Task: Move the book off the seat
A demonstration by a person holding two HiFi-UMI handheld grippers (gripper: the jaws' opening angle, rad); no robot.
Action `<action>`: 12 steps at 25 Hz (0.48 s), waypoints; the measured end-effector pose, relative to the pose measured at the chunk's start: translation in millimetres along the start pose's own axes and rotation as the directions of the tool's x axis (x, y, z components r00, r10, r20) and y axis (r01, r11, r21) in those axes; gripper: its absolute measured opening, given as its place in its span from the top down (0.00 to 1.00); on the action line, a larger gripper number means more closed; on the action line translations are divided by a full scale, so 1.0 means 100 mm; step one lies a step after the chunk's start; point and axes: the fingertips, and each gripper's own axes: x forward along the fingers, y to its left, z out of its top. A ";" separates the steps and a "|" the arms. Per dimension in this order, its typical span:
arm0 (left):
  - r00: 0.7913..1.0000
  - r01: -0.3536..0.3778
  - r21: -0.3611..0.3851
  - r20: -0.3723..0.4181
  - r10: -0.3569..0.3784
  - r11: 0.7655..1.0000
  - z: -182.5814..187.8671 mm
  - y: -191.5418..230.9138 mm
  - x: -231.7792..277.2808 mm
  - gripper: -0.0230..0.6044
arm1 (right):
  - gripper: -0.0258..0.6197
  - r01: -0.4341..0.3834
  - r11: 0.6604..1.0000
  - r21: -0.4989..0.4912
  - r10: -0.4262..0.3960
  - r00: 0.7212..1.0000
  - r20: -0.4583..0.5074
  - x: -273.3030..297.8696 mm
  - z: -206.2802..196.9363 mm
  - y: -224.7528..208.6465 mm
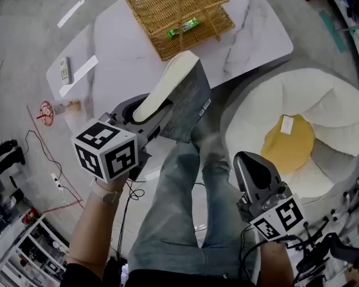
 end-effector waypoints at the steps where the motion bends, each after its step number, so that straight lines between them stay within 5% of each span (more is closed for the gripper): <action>1: 1.000 -0.006 -0.020 0.011 0.007 1.000 -0.02 0.10 -0.06 0.69 | 0.93 -0.010 1.000 -0.005 0.010 1.000 -0.011 0.08 -0.01 0.05; 12: 0.999 0.001 -0.184 0.047 0.008 0.983 -0.11 1.23 -0.41 0.69 | 0.93 -0.070 0.997 -0.024 0.067 0.992 -0.111 0.95 -0.08 0.43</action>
